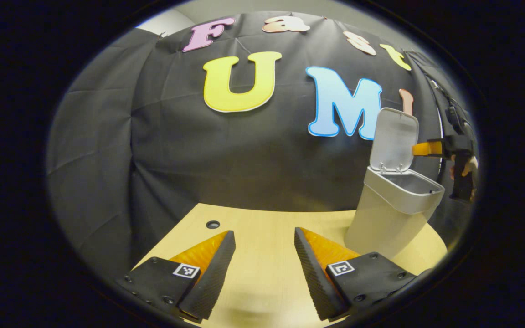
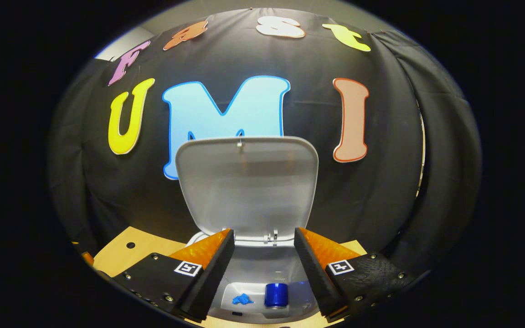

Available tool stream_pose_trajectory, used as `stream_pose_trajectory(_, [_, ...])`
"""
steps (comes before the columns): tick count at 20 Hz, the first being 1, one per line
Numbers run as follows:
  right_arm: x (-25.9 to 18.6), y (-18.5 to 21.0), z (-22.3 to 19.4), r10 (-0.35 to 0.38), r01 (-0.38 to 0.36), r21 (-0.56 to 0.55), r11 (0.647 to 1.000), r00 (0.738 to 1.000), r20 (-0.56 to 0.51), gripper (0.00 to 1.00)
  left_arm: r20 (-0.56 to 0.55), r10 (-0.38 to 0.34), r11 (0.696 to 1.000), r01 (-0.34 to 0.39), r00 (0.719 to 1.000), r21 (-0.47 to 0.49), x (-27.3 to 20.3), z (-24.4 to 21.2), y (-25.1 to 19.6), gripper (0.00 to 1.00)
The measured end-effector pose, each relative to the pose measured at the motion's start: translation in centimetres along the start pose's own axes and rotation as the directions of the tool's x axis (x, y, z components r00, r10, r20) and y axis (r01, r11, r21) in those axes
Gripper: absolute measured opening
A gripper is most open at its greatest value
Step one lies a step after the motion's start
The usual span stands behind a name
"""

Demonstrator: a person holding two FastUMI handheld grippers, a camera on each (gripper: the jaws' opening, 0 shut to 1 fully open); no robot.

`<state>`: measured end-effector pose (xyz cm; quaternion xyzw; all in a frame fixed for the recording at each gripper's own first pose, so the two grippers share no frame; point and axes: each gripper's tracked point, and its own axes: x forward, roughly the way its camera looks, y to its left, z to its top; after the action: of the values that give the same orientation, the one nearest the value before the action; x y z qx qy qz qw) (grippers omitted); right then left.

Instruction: Press the lid of the desktop garbage bin to open it, pick up the crumpled paper on the desktop and throw it into the bin, then pick up the pop can on the desktop and drop it into the bin, and finally close the garbage bin lid.

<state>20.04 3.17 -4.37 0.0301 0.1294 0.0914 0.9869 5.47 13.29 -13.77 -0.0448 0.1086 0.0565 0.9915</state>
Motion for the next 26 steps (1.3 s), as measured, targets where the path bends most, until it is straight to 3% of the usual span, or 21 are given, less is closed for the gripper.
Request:
stream_pose_trajectory(3, [-0.1,0.1,2.7,0.006,-0.005,-0.009,1.000,0.999,0.040,0.85,0.000,-0.005,1.000,0.005,1.000,0.001,0.0,-0.1,-0.1,0.89])
stream_pose_trajectory(11, [-0.6,0.6,8.3,0.018,-0.016,-0.022,1.000,0.992,0.126,0.85,-0.003,-0.009,1.000,0.009,1.000,-0.005,0.1,-0.2,-0.1,0.85])
stream_pose_trajectory(19, [0.6,0.5,12.4,0.005,-0.001,-0.017,1.000,0.981,0.195,0.84,-0.015,0.001,1.000,-0.001,1.000,-0.015,-0.1,-0.8,0.5,0.85])
stream_pose_trajectory(20, [0.9,0.5,12.8,0.003,0.001,-0.018,1.000,0.979,0.203,0.82,-0.016,0.004,1.000,-0.004,1.000,-0.015,-0.2,-0.9,0.7,0.89])
stream_pose_trajectory(22, [1.4,0.5,13.8,-0.002,0.004,-0.012,1.000,0.975,0.221,0.85,-0.019,0.010,1.000,-0.010,1.000,-0.016,-0.2,-1.1,1.1,0.89])
stream_pose_trajectory(26, [2.7,0.4,14.0,-0.009,0.007,0.007,1.000,0.975,0.224,0.84,-0.025,0.022,1.000,-0.023,0.999,-0.018,-0.3,-1.4,1.8,0.89])
